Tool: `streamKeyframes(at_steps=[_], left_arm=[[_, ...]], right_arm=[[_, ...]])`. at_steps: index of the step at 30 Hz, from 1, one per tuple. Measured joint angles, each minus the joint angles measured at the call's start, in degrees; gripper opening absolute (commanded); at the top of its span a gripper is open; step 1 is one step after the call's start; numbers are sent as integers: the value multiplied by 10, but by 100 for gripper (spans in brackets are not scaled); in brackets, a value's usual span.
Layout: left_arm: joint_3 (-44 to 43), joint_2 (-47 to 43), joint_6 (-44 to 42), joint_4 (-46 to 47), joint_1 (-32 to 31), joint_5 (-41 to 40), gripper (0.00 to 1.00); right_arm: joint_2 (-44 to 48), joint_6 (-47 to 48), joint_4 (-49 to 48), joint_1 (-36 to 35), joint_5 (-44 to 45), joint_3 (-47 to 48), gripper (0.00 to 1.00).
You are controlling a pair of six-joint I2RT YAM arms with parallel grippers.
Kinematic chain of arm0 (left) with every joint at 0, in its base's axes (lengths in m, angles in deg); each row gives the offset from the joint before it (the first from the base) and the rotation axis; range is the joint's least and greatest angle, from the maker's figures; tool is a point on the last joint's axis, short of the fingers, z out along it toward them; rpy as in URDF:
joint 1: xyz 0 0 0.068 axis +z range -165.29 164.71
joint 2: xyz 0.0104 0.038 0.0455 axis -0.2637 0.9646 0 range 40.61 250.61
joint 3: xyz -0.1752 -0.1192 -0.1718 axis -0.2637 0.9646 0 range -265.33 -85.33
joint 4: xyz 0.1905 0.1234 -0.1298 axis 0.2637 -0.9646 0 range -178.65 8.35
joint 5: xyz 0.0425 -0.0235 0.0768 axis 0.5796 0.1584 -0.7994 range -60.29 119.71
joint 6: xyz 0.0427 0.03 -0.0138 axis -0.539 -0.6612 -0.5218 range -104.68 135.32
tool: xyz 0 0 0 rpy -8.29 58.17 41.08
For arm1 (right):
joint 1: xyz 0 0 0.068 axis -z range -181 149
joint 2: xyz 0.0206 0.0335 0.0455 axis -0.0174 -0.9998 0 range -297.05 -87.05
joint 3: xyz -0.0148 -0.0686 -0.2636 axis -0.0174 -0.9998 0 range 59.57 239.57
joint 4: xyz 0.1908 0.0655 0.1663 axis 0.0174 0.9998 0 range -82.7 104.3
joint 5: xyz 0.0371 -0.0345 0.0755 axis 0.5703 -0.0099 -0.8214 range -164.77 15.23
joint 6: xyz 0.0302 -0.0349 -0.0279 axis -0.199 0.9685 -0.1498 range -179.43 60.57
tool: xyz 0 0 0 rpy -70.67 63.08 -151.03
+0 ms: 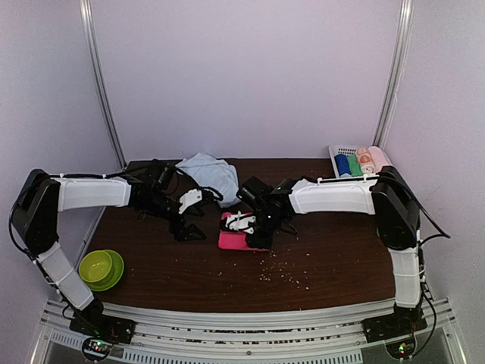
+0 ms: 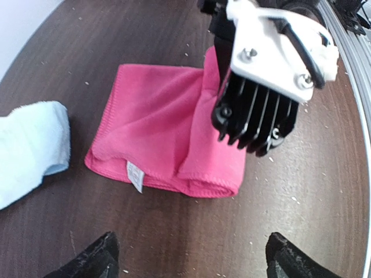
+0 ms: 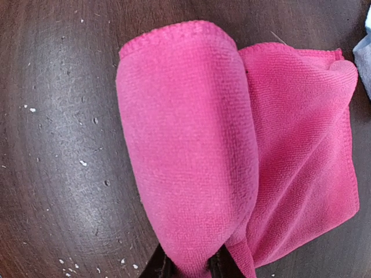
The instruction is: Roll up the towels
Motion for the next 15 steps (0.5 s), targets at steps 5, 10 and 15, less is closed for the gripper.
streamKeyframes(at_steps=[5,10,15], left_arm=[[31,-14,-15,59,-7,-2,87],[87,-42,-39,111,-46,-32,87],[157,-70,-72,182,-96,-88,87]], right_arm=[[-37,0,68,12,-44,67,20],[-72,3,130,23,-89,127,20],[-86,12,170,26,-131,153,19]])
